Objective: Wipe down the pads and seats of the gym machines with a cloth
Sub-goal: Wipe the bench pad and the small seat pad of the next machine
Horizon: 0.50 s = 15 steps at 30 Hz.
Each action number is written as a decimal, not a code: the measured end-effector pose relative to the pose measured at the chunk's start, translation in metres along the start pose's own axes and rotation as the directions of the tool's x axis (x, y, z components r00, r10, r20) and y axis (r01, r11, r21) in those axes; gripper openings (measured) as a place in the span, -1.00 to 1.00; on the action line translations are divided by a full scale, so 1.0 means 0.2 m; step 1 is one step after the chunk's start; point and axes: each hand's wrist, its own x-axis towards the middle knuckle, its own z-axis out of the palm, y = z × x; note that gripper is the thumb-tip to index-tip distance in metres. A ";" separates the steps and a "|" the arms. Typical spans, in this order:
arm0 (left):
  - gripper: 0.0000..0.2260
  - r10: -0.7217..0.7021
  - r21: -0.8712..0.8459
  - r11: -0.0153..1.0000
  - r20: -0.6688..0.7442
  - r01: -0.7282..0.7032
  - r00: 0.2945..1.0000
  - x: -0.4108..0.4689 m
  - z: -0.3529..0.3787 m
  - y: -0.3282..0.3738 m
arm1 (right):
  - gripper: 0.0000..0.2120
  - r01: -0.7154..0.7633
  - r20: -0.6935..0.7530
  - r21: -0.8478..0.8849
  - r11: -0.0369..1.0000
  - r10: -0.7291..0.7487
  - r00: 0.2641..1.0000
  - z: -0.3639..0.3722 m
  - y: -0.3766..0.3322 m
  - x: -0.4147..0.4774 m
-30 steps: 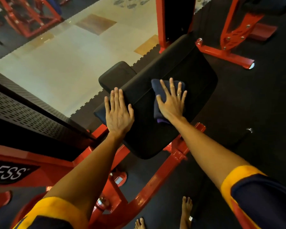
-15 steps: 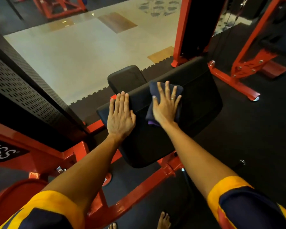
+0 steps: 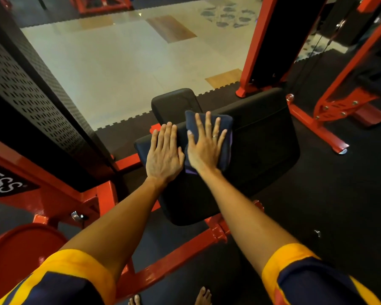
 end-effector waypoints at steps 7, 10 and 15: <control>-0.42 -0.013 -0.062 0.998 -0.018 0.012 1.000 0.00 -0.02 -0.01 | -0.46 0.152 0.015 -0.068 0.986 -0.152 0.988 -0.14 0.37 0.24; -0.42 -0.021 -0.063 0.998 -0.011 0.021 1.000 0.01 -0.01 -0.01 | -0.49 -0.086 -0.035 0.019 0.996 0.086 0.996 -0.11 0.25 0.26; -0.41 0.024 -0.013 1.000 0.012 -0.024 1.000 -0.01 0.01 -0.01 | -0.45 0.342 0.047 -0.031 0.939 -0.340 0.939 0.02 0.00 0.01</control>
